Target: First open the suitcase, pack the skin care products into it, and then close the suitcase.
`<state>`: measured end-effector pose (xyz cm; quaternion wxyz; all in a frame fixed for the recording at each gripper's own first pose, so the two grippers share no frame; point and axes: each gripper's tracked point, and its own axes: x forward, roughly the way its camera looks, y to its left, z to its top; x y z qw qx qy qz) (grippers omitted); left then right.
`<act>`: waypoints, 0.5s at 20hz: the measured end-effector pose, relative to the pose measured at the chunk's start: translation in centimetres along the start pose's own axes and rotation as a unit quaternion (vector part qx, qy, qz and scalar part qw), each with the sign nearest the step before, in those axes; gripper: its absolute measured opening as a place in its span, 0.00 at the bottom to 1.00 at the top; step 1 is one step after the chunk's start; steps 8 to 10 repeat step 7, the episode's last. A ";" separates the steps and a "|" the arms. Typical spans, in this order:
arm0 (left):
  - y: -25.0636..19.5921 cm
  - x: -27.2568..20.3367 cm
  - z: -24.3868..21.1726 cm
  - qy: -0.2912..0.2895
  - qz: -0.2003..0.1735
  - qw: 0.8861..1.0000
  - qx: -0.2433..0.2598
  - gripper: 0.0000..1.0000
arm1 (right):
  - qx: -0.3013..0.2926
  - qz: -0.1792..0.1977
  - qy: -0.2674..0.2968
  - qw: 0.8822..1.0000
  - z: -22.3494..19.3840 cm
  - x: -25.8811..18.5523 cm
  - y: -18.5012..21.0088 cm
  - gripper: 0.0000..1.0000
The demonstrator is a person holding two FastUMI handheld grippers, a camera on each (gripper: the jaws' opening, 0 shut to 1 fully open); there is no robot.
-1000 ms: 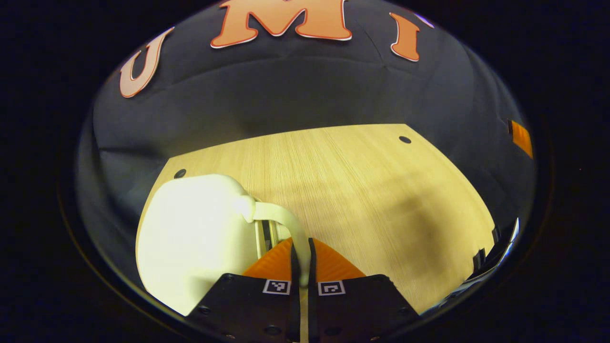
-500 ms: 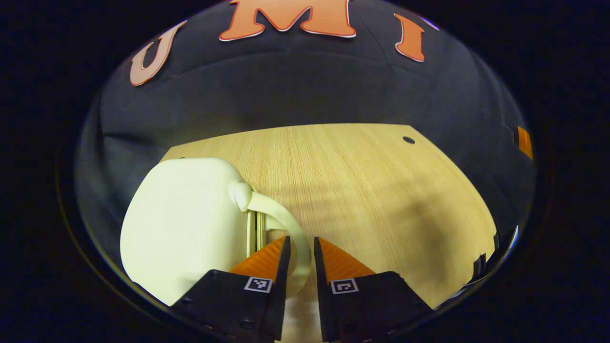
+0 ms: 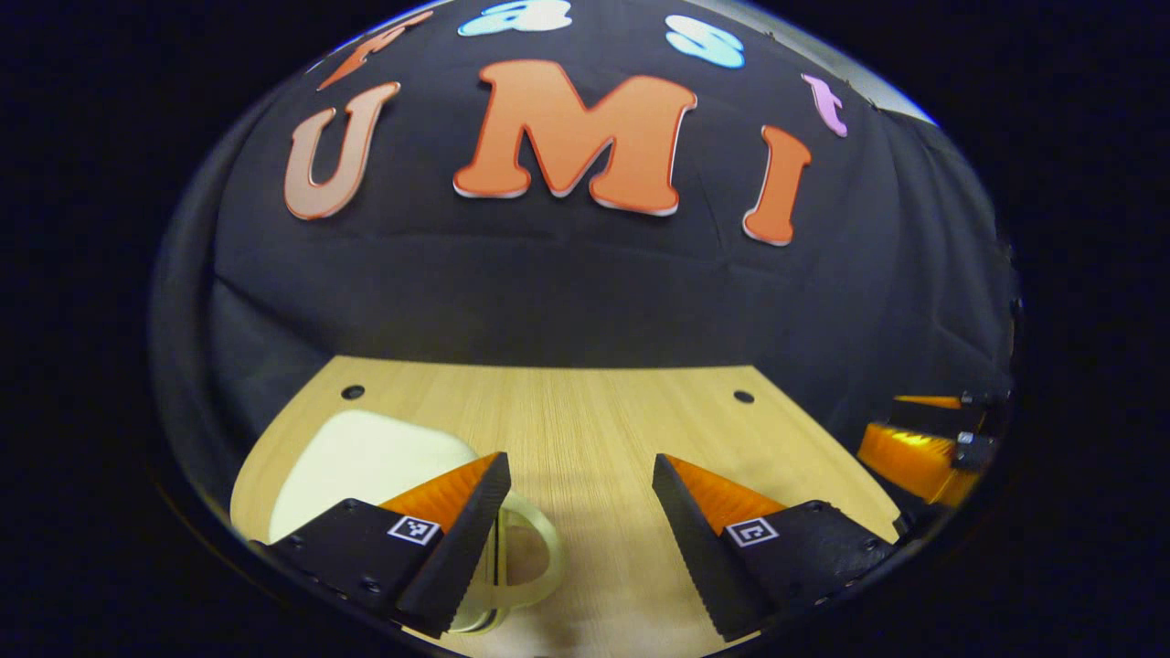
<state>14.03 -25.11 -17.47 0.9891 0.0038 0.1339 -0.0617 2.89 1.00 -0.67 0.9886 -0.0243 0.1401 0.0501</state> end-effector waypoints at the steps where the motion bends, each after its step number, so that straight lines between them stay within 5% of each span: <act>1: 0.8 -0.4 3.1 -0.023 -0.004 1.000 0.005 0.97 | 0.007 0.000 -0.005 1.000 0.4 0.0 0.4 0.96; 7: 5.3 -6.2 11.7 -0.137 0.011 0.990 0.009 0.97 | 0.025 -0.016 -0.056 0.998 3.6 -0.7 2.3 0.95; 10: 5.3 -6.2 11.7 -0.137 0.011 0.990 0.009 0.97 | 0.025 -0.016 -0.056 0.998 3.6 -0.7 2.3 0.95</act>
